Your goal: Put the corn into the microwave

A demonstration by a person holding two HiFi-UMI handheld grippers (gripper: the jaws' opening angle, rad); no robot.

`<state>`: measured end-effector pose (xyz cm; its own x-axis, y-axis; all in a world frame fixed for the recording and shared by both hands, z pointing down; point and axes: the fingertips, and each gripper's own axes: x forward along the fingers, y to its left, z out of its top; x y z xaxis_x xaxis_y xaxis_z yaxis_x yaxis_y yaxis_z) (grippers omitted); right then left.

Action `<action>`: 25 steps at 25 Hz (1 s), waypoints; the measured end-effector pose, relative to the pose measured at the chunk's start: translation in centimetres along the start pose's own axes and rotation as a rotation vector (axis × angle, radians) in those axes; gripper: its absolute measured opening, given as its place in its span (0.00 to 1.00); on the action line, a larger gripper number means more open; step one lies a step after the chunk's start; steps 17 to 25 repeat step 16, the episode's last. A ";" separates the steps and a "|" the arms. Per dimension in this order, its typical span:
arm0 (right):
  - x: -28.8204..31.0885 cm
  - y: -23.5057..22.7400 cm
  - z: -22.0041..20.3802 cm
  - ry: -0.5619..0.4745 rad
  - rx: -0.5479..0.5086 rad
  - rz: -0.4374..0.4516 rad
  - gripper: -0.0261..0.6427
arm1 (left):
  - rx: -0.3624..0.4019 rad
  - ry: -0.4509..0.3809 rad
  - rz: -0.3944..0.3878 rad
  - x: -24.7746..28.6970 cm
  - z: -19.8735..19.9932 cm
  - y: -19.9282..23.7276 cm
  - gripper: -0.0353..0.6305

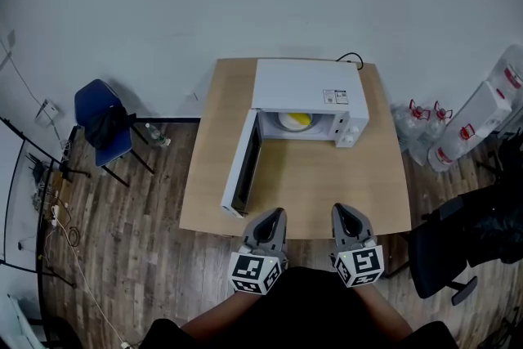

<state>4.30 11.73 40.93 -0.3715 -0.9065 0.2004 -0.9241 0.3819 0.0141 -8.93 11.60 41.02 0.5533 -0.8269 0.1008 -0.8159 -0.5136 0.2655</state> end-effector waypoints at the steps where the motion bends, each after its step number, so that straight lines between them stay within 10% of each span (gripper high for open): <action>1: 0.1 0.1 -0.2 0.000 -0.003 0.001 0.13 | 0.007 0.002 0.005 -0.1 0.0 0.2 0.08; 25: -0.5 0.9 -1.9 0.008 -0.016 -0.021 0.13 | -0.036 0.000 0.063 -0.8 -0.2 2.4 0.08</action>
